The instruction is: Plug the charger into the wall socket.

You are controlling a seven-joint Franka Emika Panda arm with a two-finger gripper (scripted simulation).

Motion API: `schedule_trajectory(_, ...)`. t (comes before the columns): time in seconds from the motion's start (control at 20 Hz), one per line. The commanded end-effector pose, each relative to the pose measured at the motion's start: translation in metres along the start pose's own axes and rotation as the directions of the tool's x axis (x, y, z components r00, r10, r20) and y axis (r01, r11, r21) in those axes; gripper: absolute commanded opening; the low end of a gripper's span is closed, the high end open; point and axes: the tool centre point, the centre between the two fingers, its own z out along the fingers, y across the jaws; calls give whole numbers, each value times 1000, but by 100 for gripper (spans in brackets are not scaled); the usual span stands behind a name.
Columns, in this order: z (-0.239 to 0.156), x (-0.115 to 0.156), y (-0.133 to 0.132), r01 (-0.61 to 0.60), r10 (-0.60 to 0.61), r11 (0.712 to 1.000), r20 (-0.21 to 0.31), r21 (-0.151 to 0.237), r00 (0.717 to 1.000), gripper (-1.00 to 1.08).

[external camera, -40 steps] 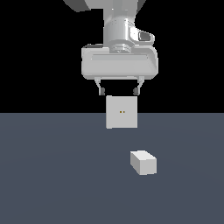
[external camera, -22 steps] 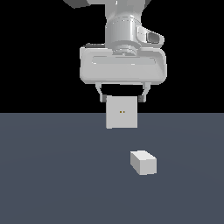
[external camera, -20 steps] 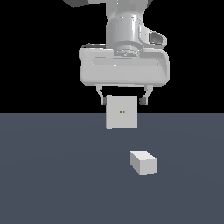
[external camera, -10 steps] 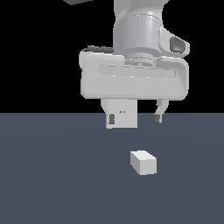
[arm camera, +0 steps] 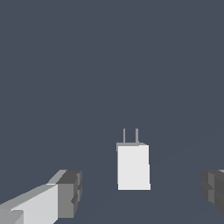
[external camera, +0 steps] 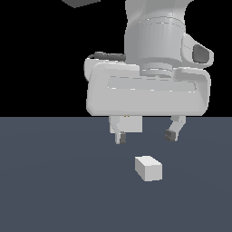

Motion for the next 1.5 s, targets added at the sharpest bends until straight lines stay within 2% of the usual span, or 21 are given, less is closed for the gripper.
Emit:
schedule_trajectory(0.0, 2, -2, 1, 5, -5, 1000, -4, 1, 1000, 100)
schedule_trajectory(0.45, 6, -3, 1, 5, -5, 1000, -3, 1, 1000, 100)
schedule_trajectory(0.95, 43, -8, 0, 5, -5, 1000, -3, 1, 1000, 100)
schedule_trajectory(1.25, 52, -9, 1, 5, -5, 1000, -3, 1, 1000, 100)
schedule_trajectory(1.3, 52, -9, 1, 5, -5, 1000, -3, 1, 1000, -100)
schedule_trajectory(1.45, 52, -9, 1, 5, -5, 1000, -3, 1, 1000, -100)
